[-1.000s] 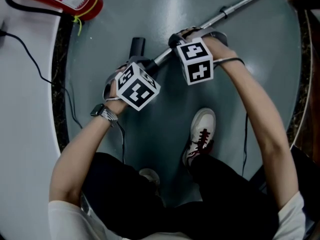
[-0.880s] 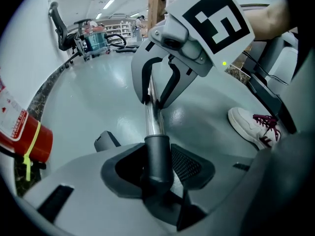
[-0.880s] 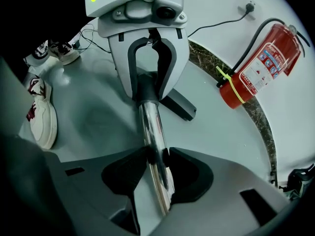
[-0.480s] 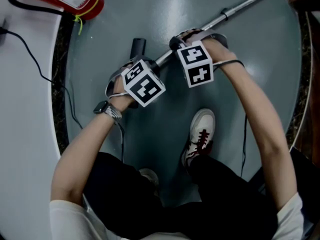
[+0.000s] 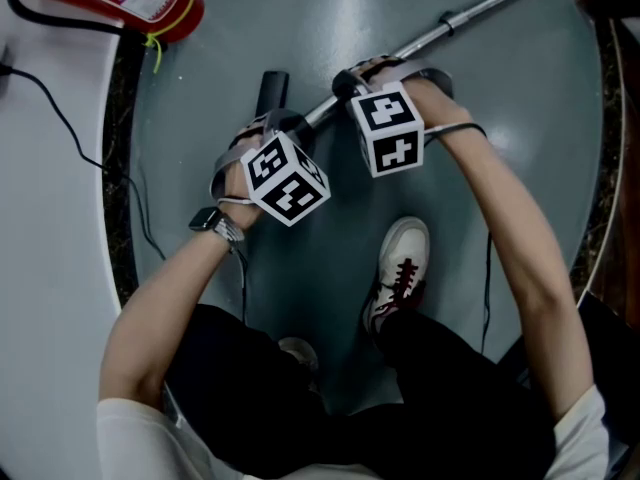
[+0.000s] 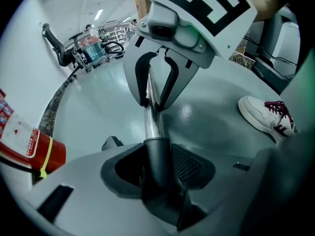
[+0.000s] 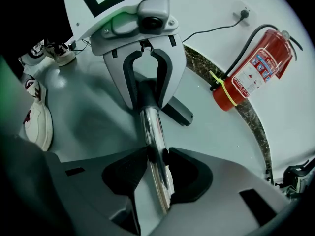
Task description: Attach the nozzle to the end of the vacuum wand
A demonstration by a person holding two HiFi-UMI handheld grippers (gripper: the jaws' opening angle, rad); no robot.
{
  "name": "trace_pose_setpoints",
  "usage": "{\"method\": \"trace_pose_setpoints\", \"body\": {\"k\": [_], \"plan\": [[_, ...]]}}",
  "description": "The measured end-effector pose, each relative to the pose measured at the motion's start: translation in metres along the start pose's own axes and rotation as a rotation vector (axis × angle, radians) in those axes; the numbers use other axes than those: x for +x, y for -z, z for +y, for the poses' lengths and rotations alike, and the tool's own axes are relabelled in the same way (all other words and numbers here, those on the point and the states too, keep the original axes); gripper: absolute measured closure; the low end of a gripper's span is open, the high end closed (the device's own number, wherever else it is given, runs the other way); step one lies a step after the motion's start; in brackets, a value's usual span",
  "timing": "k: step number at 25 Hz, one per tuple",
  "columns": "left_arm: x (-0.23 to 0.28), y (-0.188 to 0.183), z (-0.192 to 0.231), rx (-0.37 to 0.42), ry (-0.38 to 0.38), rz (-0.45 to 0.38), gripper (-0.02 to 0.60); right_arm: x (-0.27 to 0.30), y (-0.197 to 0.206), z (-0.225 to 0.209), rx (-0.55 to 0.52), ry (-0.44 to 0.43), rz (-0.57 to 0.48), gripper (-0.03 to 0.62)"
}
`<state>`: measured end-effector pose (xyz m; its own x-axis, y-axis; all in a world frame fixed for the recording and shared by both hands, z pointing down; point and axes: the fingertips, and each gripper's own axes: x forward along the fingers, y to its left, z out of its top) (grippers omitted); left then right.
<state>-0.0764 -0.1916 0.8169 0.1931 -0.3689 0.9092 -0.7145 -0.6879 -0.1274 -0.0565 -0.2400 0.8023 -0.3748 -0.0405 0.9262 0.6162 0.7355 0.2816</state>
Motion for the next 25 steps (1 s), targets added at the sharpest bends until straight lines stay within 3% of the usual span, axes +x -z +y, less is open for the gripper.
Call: {"method": "trace_pose_setpoints", "body": {"k": [5, 12, 20, 25], "plan": [[0.003, 0.0, 0.002, -0.02, 0.015, 0.014, 0.408, 0.002, 0.0, -0.001, -0.005, 0.0, -0.001, 0.446], [0.011, 0.003, -0.006, 0.019, 0.061, 0.038, 0.397, 0.009, 0.005, 0.005, -0.029, -0.013, 0.014, 0.442], [0.01, 0.005, -0.008, 0.15, 0.068, 0.062, 0.377, 0.009, 0.009, 0.004, 0.037, 0.015, -0.018, 0.433], [0.002, 0.007, -0.007, 0.191, 0.082, 0.052, 0.379, -0.001, 0.022, 0.002, 0.118, 0.052, -0.03, 0.433]]}}
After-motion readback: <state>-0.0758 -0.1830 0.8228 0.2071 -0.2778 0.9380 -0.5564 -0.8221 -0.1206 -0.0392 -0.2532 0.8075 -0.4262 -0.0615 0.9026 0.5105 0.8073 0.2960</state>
